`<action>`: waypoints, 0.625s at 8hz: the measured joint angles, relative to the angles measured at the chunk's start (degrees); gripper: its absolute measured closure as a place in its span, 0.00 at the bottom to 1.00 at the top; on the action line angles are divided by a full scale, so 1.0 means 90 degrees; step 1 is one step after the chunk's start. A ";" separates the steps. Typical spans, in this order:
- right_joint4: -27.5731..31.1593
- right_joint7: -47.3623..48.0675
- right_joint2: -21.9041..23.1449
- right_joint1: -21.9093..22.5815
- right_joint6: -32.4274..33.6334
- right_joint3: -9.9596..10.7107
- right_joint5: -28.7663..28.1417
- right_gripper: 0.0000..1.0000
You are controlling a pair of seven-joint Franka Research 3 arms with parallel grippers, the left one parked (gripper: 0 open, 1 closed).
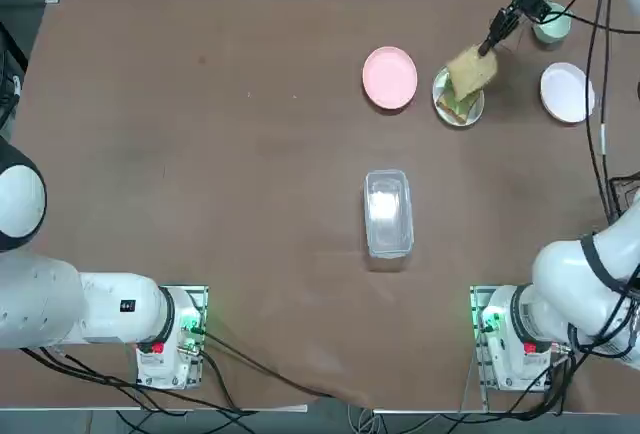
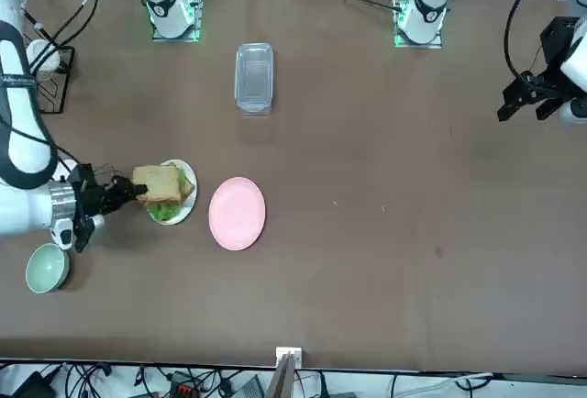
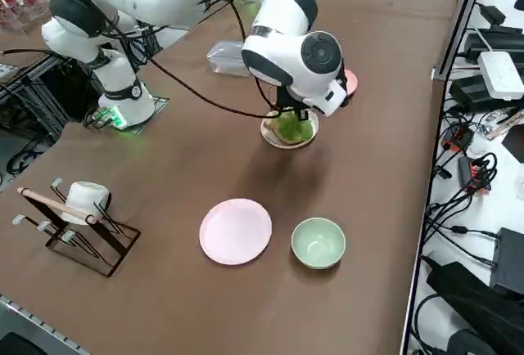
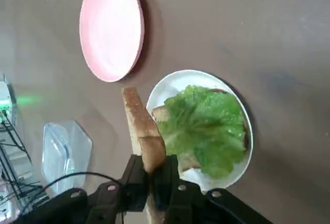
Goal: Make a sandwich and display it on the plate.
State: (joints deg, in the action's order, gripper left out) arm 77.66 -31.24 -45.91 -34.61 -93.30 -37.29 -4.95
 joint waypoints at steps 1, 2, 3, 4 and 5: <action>-0.0014 -0.0115 -0.0001 0.0004 0.0035 0.0000 0.0036 0.91; -0.0014 -0.0263 -0.0012 0.0037 0.0053 0.0000 0.0226 0.91; -0.0012 -0.0406 -0.0045 0.0117 0.0059 0.0000 0.0470 0.91; -0.0013 -0.0579 -0.0092 0.0212 0.0058 -0.0001 0.0621 0.91; -0.0012 -0.0813 -0.0141 0.0291 0.0057 0.0000 0.0729 0.91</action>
State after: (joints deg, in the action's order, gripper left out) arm 77.55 -38.56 -47.19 -31.99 -92.79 -37.29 1.61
